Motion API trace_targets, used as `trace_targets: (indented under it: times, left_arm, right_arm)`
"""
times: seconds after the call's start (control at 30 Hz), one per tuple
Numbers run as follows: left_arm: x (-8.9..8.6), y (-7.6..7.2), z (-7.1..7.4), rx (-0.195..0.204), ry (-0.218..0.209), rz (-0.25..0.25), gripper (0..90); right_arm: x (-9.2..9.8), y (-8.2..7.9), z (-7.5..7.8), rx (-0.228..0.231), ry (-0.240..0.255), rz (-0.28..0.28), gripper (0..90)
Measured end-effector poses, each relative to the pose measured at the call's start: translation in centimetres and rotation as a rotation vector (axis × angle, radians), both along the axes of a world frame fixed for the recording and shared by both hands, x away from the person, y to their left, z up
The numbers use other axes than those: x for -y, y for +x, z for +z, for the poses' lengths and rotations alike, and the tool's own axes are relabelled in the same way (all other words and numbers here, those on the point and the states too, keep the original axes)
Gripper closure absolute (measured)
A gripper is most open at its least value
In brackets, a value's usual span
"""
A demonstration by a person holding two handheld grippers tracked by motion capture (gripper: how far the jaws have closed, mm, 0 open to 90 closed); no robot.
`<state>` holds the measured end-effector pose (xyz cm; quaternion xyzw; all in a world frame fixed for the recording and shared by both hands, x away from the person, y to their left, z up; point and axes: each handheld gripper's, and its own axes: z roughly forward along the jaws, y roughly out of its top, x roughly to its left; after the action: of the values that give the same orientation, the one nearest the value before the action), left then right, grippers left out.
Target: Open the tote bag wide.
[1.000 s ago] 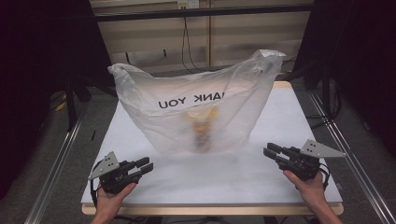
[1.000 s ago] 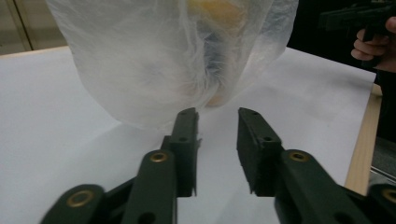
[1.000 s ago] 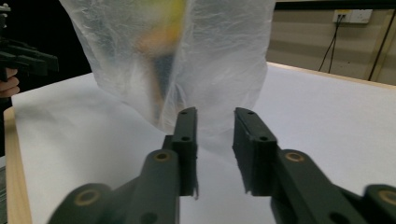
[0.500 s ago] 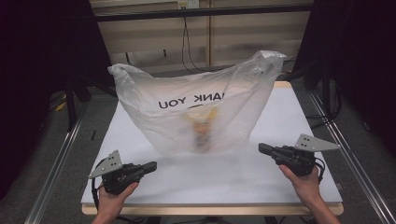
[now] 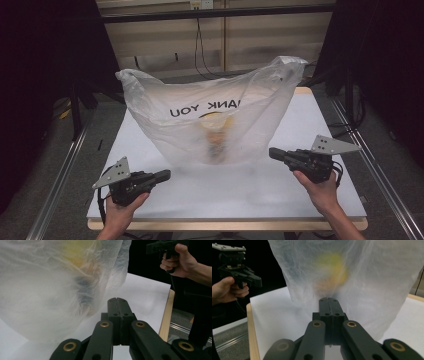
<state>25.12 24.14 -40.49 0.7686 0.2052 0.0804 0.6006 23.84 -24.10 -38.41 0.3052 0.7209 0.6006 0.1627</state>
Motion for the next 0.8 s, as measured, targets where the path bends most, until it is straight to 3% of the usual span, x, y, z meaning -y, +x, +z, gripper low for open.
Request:
trace_targets:
  times: [0.23,0.57,0.77,0.8]
  left_arm:
    - [1.3,0.5,1.7,0.037,0.007,-0.026,90.0]
    - [2.3,0.9,3.8,0.098,-0.033,-0.053,90.0]
    - [3.0,1.3,6.0,0.153,-0.067,-0.073,90.0]
    - [3.0,1.3,6.4,0.161,-0.07,-0.069,90.0]
  right_arm:
    - [-1.1,0.8,2.5,0.029,-0.003,0.032,90.0]
    - [-2.6,1.4,5.1,0.073,0.015,0.068,90.0]
    - [-2.6,1.2,7.6,0.118,0.023,0.074,90.0]
    - [-2.7,1.2,8.6,0.138,0.023,0.081,90.0]
